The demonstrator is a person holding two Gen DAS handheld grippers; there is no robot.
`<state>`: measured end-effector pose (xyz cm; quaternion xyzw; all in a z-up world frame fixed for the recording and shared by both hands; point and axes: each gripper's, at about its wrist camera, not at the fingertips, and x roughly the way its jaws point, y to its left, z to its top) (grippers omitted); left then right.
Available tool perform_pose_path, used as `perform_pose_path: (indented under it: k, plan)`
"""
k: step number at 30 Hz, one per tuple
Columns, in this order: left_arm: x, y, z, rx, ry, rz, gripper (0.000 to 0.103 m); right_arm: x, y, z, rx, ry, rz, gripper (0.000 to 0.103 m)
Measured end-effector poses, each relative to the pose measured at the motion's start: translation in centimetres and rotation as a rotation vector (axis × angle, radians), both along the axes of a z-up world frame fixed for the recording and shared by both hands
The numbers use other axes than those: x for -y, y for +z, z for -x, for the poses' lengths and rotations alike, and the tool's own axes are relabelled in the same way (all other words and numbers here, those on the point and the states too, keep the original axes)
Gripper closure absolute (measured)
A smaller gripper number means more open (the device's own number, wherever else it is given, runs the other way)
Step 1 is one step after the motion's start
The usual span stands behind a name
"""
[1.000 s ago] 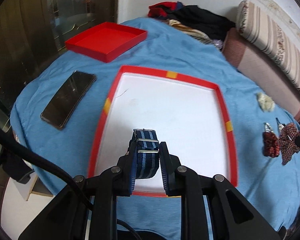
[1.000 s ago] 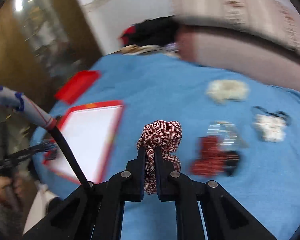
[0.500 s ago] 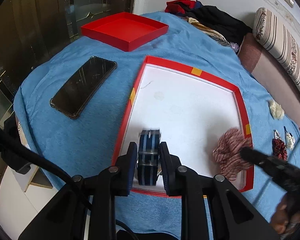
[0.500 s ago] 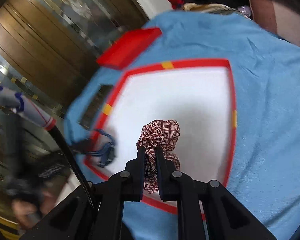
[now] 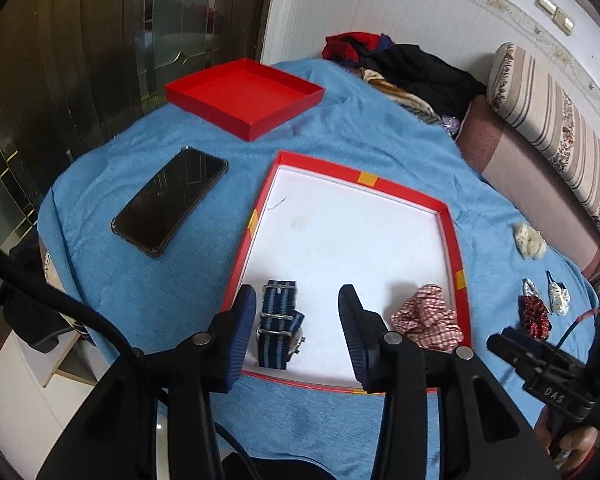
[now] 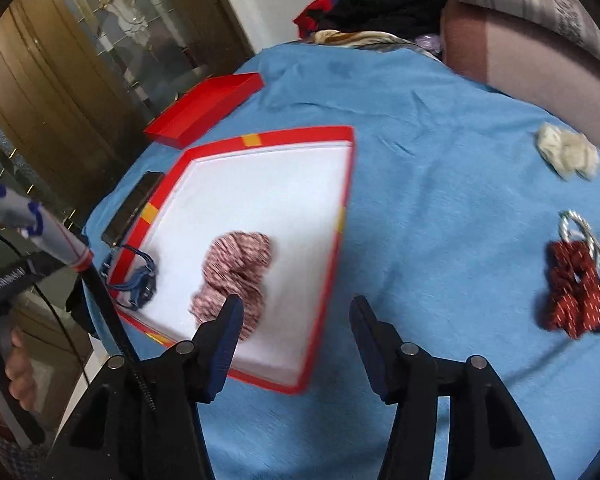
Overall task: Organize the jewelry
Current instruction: 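Move both open tools back to the remaining jewelry pile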
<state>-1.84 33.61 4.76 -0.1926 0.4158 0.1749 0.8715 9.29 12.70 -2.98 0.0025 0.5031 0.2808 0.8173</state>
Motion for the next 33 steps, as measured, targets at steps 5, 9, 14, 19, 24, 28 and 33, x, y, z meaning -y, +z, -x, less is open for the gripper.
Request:
perform_pose_path:
  k: [5, 9, 14, 19, 24, 28, 33]
  plan:
    - [2.8, 0.8, -0.3, 0.004, -0.064, -0.01, 0.059, 4.3, -1.0, 1.3, -0.008, -0.056, 0.018, 0.043]
    - [5.7, 0.6, -1.4, -0.004, -0.133, -0.009, 0.059, 9.6, -1.3, 2.2, -0.01, -0.137, 0.019, 0.043]
    - [11.3, -0.1, -3.7, -0.031, -0.247, 0.0, 0.059, 17.4, -1.5, 2.4, -0.023, -0.292, 0.014, 0.043]
    - [17.5, -1.4, -6.2, -0.05, -0.37, 0.019, 0.059, 23.9, -1.8, 2.2, -0.016, -0.418, 0.03, 0.043]
    - [24.4, -3.4, -9.6, -0.075, -0.502, 0.087, 0.059, 28.5, -1.9, 2.2, -0.015, -0.516, 0.008, 0.043]
    - [31.0, -4.6, -13.1, -0.069, -0.623, 0.126, 0.059, 30.9, -2.0, 2.2, -0.013, -0.559, -0.006, 0.043]
    - [37.5, -6.1, -17.2, -0.071, -0.719, 0.111, 0.044, 32.7, -2.3, 2.3, -0.02, -0.588, -0.024, 0.043]
